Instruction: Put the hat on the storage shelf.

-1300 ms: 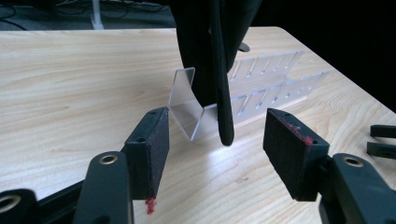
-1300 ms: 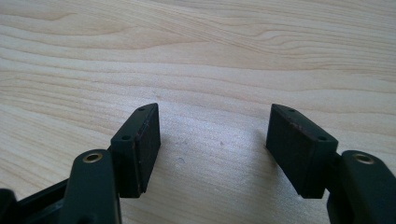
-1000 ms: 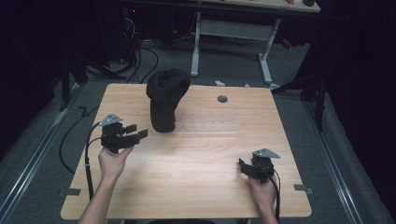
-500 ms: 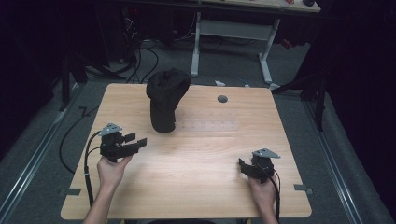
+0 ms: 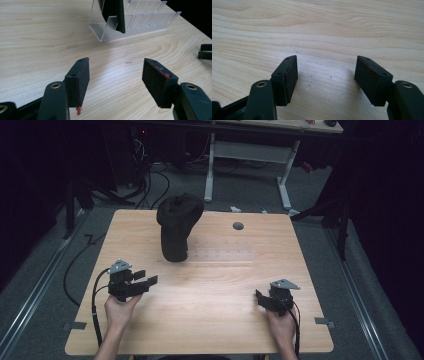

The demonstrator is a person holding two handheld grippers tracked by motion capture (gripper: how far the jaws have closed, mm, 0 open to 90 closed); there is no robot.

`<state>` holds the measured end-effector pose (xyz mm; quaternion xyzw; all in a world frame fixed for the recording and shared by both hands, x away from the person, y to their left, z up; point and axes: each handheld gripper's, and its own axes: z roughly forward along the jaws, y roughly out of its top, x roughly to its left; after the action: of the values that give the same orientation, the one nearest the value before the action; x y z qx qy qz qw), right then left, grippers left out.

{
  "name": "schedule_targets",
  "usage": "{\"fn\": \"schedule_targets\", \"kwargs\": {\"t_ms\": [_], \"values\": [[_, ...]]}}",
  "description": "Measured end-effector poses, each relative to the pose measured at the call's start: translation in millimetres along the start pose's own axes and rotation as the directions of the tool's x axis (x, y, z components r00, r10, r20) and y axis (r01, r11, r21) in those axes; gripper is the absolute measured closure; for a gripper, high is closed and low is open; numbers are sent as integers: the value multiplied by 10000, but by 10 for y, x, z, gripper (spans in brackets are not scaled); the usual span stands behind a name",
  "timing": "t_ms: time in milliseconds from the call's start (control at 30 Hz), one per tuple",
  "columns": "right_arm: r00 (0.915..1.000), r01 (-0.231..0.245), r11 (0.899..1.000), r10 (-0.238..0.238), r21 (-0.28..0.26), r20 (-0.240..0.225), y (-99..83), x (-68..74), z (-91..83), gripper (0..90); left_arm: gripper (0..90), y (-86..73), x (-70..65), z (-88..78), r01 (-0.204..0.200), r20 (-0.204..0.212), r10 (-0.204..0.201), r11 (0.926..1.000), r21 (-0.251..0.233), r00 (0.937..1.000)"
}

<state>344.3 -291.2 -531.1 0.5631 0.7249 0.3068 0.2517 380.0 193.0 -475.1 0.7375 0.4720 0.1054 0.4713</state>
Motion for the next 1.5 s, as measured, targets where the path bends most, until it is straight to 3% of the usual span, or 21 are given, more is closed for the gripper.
{"fn": "schedule_targets", "kwargs": {"t_ms": [633,1100,1267,1500], "values": [[10000,4,10000,-4,3,9,0,1,0,353,377,-305,12,107,39,-381,-18,9984,559,9993],[10000,3,10000,-3,2,10,0,1,0,353,369,-471,-21,222,-337,-941,437,9938,1056,9946],[10000,-1,10000,1,14,0,0,3,-1,351,360,-532,-36,281,-593,-1308,764,9897,1305,9885],[10000,-2,10000,2,11,-1,-1,4,-1,351,346,-577,-66,308,-1048,-1821,1252,9875,1176,9753]]}}
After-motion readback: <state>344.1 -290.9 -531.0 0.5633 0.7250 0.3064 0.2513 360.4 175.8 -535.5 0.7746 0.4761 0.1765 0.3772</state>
